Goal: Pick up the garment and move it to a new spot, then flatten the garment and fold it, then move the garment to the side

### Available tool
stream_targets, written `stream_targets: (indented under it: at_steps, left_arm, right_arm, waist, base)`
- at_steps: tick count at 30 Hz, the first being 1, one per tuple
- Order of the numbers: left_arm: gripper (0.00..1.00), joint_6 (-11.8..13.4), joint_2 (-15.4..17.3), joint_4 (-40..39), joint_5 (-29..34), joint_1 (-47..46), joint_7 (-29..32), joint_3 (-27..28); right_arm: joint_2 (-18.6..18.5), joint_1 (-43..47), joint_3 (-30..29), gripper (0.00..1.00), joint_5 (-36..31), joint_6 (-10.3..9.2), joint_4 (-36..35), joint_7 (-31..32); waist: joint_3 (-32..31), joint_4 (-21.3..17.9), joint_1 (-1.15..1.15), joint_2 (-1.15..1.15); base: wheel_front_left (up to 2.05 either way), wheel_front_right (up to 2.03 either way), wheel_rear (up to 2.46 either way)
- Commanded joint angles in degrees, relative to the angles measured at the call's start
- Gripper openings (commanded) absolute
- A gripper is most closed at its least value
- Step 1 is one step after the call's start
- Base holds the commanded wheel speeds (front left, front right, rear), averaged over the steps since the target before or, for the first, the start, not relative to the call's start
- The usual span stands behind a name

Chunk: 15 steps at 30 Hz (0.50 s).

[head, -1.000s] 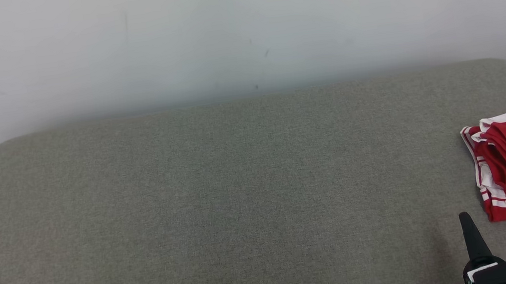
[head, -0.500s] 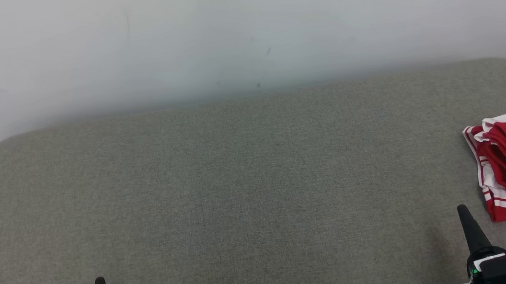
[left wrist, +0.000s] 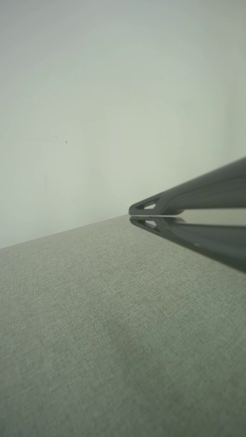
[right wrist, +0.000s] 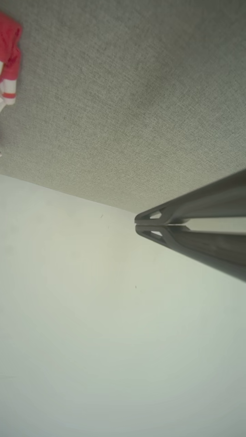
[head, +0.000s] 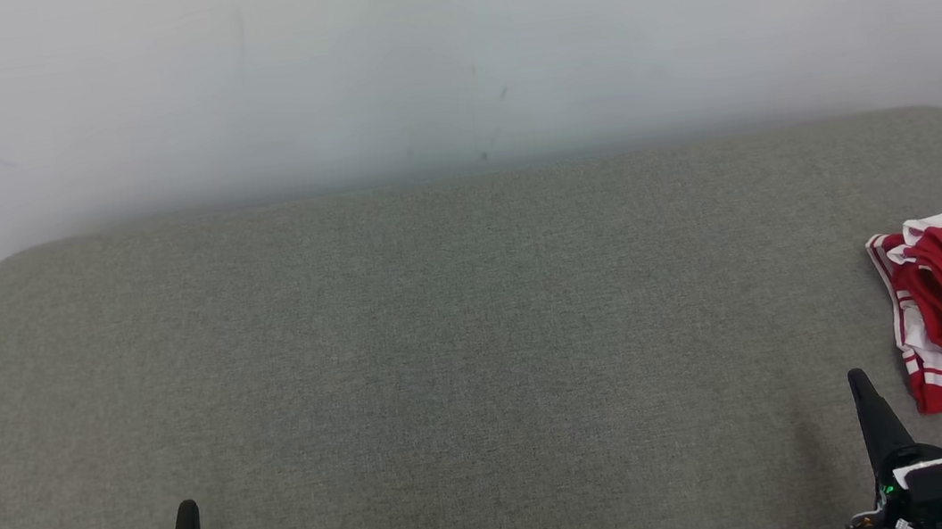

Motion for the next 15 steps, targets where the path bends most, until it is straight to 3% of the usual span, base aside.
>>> stream_targets:
  at_steps: [1, 15]
  left_arm:
    - [0.0, -0.5, 0.3, -0.4, -1.2, -1.1, 0.3, 0.2]
    - [0.0, -1.0, 0.3, -0.5, -7.2, -2.1, 1.9, 0.3]
  right_arm:
    - [-0.1, -0.8, -0.2, 0.0, 1.4, 0.05, -0.4, 0.3]
    - [-0.1, -1.8, -0.4, 0.0, 7.8, 0.06, -0.4, 1.9]
  waist:
    - [0.0, 0.0, 0.0, 0.0]
    - [0.3, 0.3, 0.0, 0.0]
  base:
    - [0.0, 0.0, 0.0]
    - [0.0, 0.0, 0.0]
